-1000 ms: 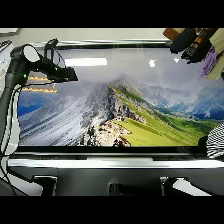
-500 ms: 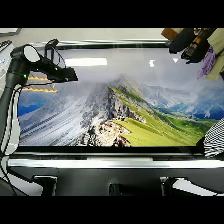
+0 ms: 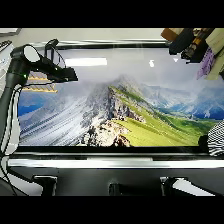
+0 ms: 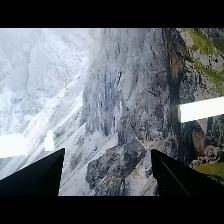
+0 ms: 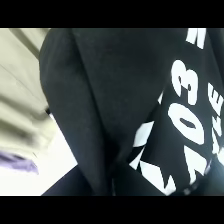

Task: Fold the clothes and pants, and hang the long-sleeved shirts on hangers.

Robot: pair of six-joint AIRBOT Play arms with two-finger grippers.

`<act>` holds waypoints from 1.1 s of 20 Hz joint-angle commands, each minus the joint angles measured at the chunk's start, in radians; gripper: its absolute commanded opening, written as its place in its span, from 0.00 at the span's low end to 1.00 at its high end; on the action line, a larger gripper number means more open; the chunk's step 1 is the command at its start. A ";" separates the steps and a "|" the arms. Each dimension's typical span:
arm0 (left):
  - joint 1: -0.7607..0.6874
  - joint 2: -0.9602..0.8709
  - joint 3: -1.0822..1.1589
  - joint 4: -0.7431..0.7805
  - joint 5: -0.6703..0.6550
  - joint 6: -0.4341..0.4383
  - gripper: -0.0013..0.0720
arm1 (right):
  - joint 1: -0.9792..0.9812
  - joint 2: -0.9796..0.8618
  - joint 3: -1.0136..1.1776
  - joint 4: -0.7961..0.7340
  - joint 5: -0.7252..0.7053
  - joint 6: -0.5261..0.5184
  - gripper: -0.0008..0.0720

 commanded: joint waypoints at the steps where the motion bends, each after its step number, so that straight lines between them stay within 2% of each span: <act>1: 0.001 -0.001 0.000 0.000 0.000 0.000 0.87 | 0.000 0.028 0.013 0.020 0.167 -0.005 0.06; 3: 0.001 -0.001 0.000 0.000 0.000 0.000 0.87 | 0.000 0.045 0.013 -0.005 0.230 -0.001 0.06; 10: 0.001 -0.001 0.000 0.000 0.000 0.000 0.87 | 0.000 0.073 0.013 -0.024 0.320 0.031 0.06; 17: 0.001 -0.001 0.000 0.000 0.000 0.000 0.87 | 0.000 0.085 0.013 -0.161 0.378 0.148 0.06; 19: 0.001 -0.001 0.000 0.000 0.000 0.000 0.87 | 0.000 0.085 0.013 -0.213 0.382 0.219 0.06; 22: 0.001 -0.001 0.000 0.000 0.000 0.000 0.87 | 0.000 0.079 0.012 -0.234 0.398 0.246 0.06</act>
